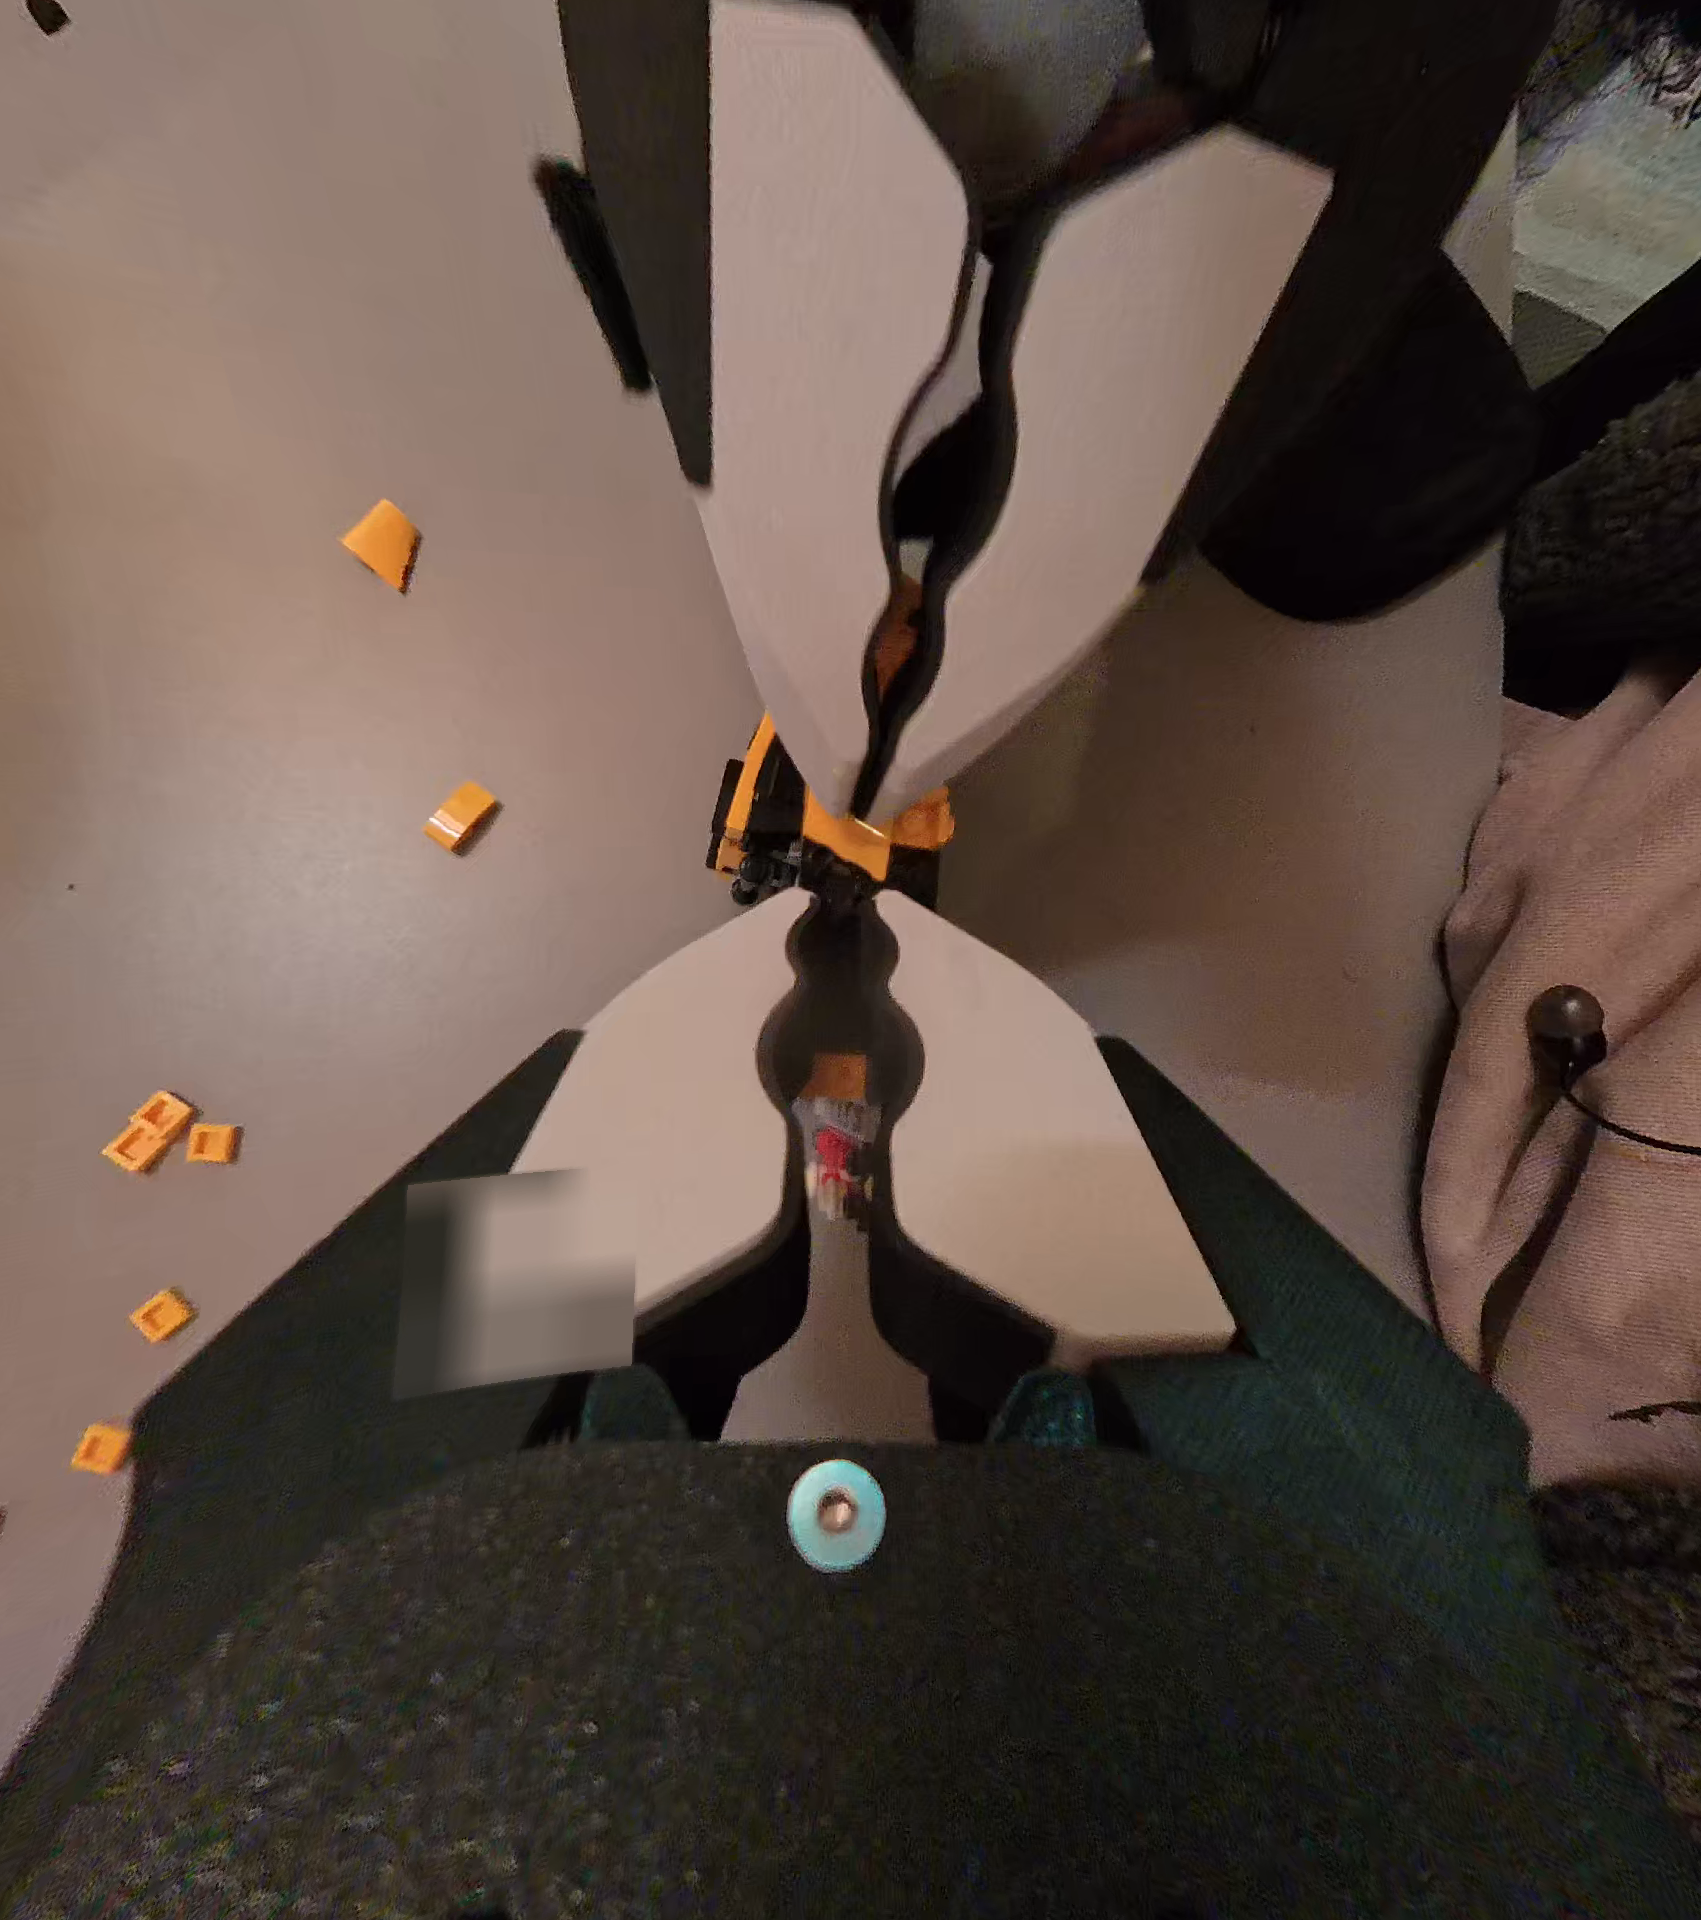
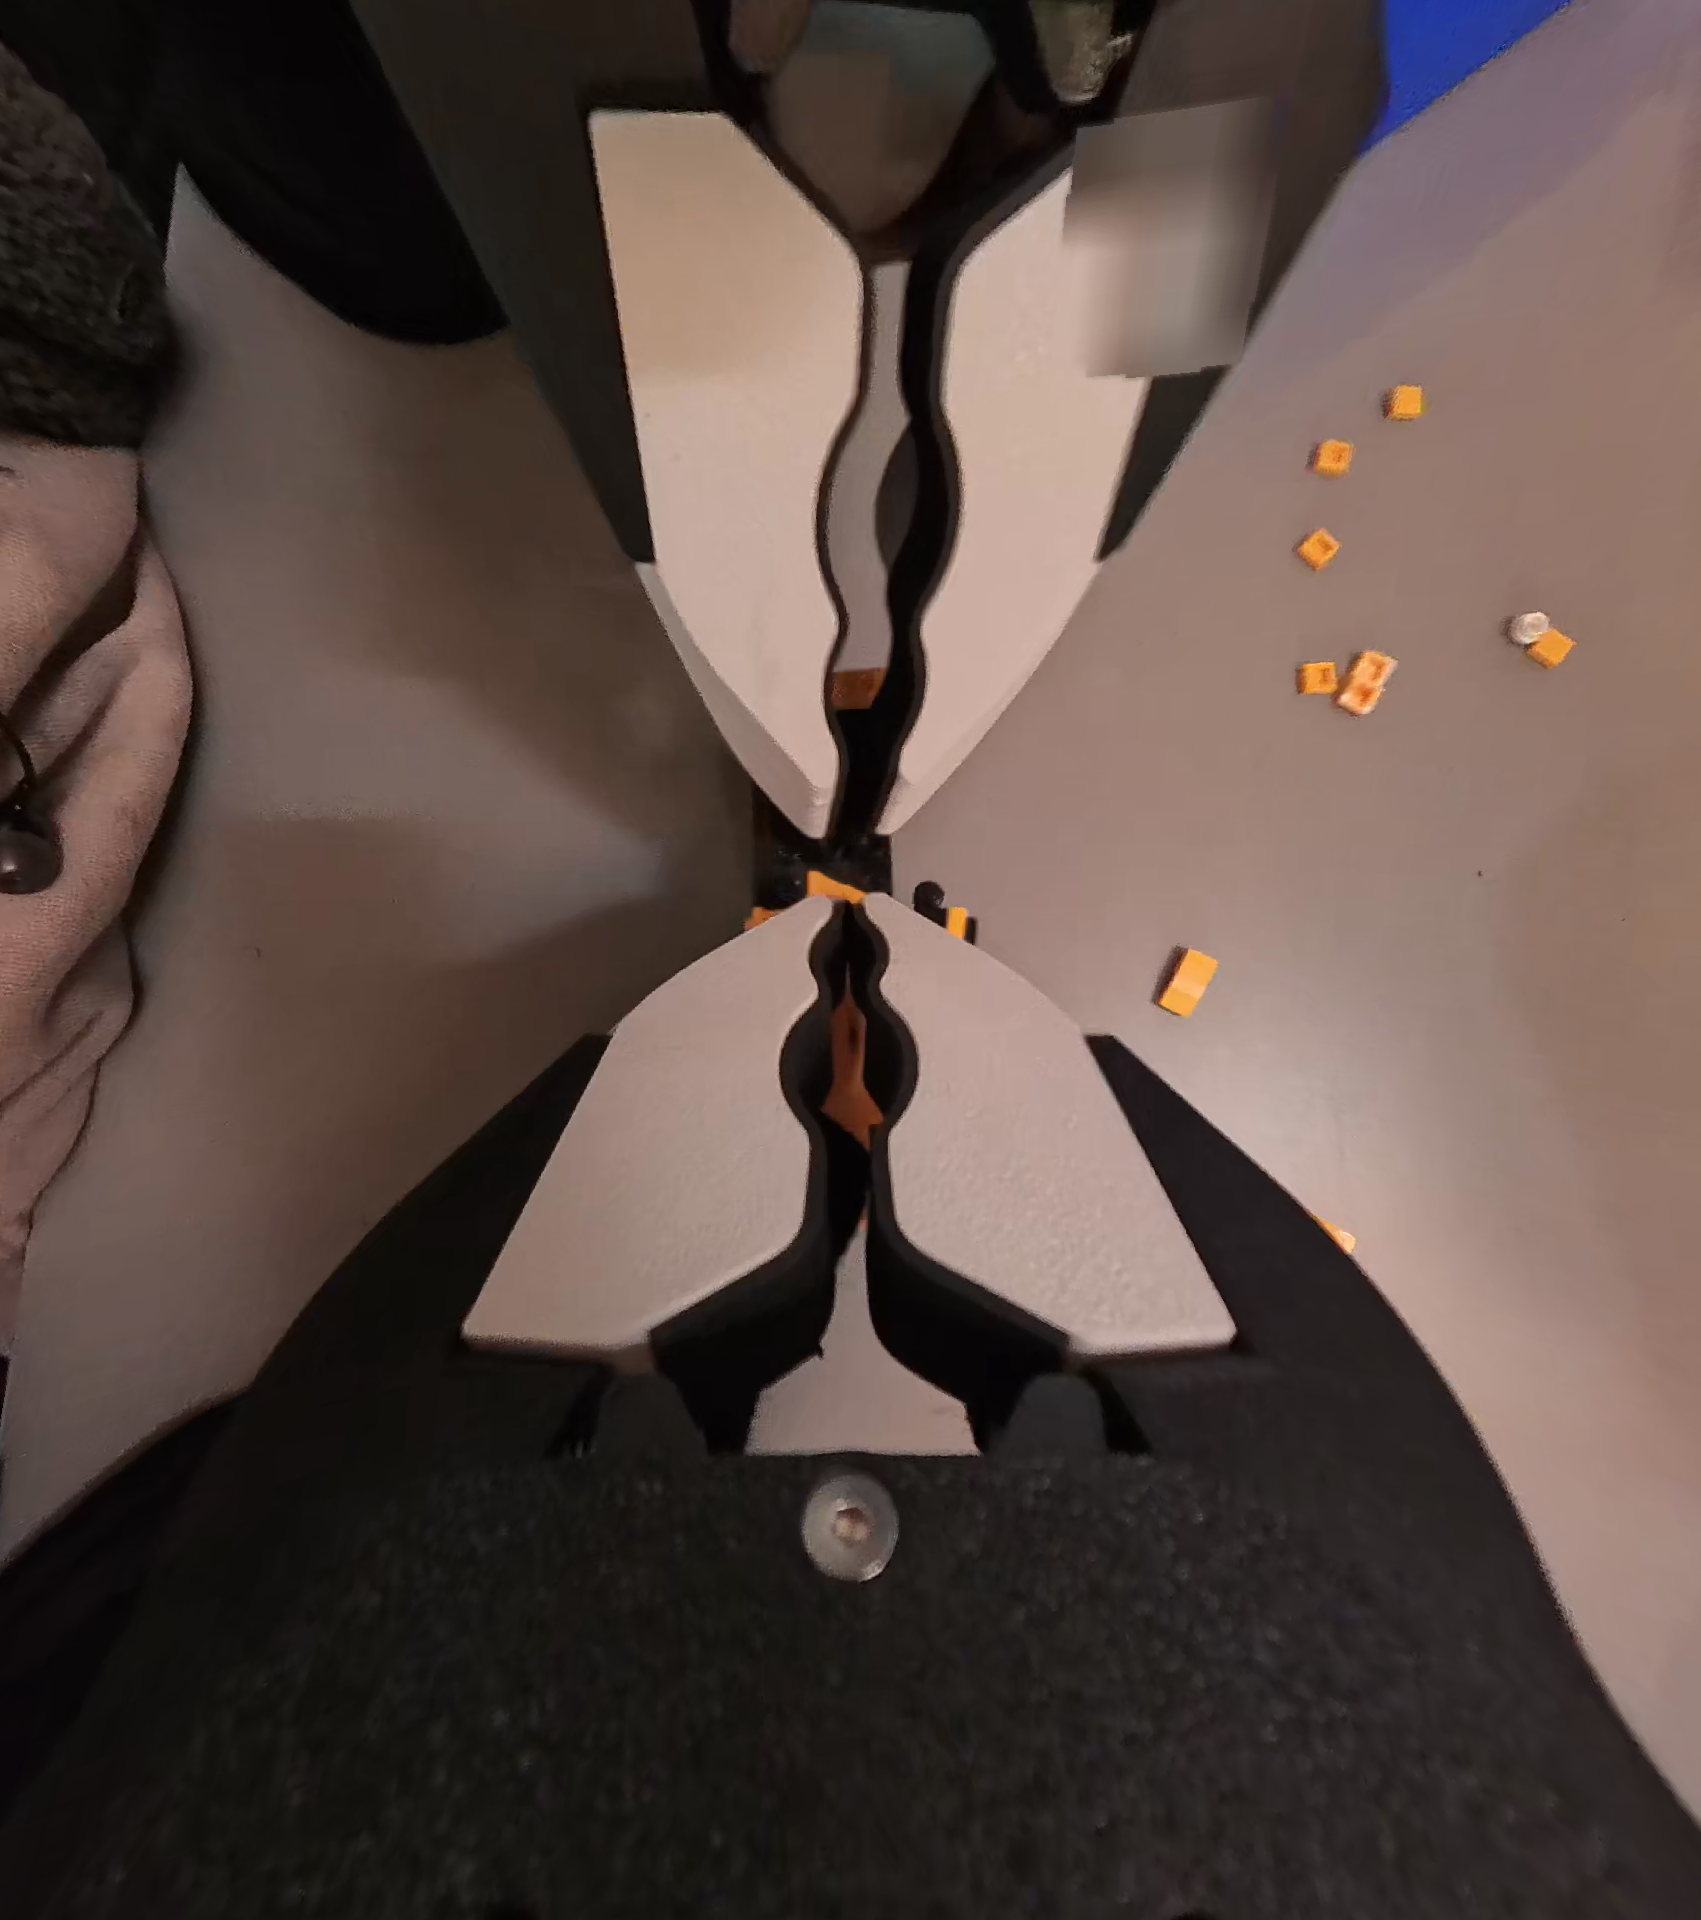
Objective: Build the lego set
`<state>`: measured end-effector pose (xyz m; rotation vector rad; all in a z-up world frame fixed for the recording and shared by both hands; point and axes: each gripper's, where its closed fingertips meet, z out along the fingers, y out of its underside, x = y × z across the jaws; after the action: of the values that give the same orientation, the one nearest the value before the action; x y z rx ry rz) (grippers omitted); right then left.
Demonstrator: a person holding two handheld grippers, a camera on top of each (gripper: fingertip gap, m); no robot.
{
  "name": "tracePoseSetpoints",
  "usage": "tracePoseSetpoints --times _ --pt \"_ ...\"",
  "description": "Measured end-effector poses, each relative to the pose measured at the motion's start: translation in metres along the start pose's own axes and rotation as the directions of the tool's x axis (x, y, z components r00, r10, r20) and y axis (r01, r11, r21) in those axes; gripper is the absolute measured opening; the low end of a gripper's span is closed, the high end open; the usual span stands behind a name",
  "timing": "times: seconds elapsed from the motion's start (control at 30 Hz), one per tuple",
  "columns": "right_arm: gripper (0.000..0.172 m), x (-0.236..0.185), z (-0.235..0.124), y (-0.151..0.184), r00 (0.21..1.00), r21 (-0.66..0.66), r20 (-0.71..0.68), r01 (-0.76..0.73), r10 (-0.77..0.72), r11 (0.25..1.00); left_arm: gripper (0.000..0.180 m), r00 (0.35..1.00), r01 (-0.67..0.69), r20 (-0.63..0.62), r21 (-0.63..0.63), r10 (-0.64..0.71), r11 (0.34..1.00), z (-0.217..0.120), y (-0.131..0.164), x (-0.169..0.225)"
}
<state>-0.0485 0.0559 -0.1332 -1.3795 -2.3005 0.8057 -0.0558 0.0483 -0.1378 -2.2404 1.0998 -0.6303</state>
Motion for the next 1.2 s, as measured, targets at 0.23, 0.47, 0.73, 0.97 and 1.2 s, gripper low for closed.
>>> tracePoseSetpoints --times 0.23,0.47,0.73,0.97,1.2 --pt "0.004 0.017 -0.039 0.001 0.990 0.208 -0.051 -0.116 0.129 0.971 0.007 1.000 -0.003 0.020 0.030 0.003 1.000 -0.003 -0.001 -0.005" --pt "0.022 0.001 -0.031 0.029 0.991 0.210 -0.068 -0.101 0.118 0.972 0.011 0.999 -0.040 0.019 0.049 0.039 0.998 0.002 -0.008 -0.005" --pt "0.027 -0.006 -0.028 0.034 0.993 0.267 -0.056 -0.085 0.104 0.960 0.008 0.996 0.070 -0.057 0.066 -0.066 0.995 0.010 -0.017 -0.009" --pt "0.029 -0.008 -0.027 0.035 0.995 0.294 -0.052 -0.071 0.090 0.953 0.009 0.995 0.075 -0.073 0.043 -0.072 0.996 0.013 -0.017 -0.007" --pt "0.037 -0.010 -0.028 0.034 0.995 0.331 -0.052 -0.058 0.080 0.942 0.011 0.999 0.048 -0.005 0.049 -0.048 0.998 0.012 -0.017 -0.012"
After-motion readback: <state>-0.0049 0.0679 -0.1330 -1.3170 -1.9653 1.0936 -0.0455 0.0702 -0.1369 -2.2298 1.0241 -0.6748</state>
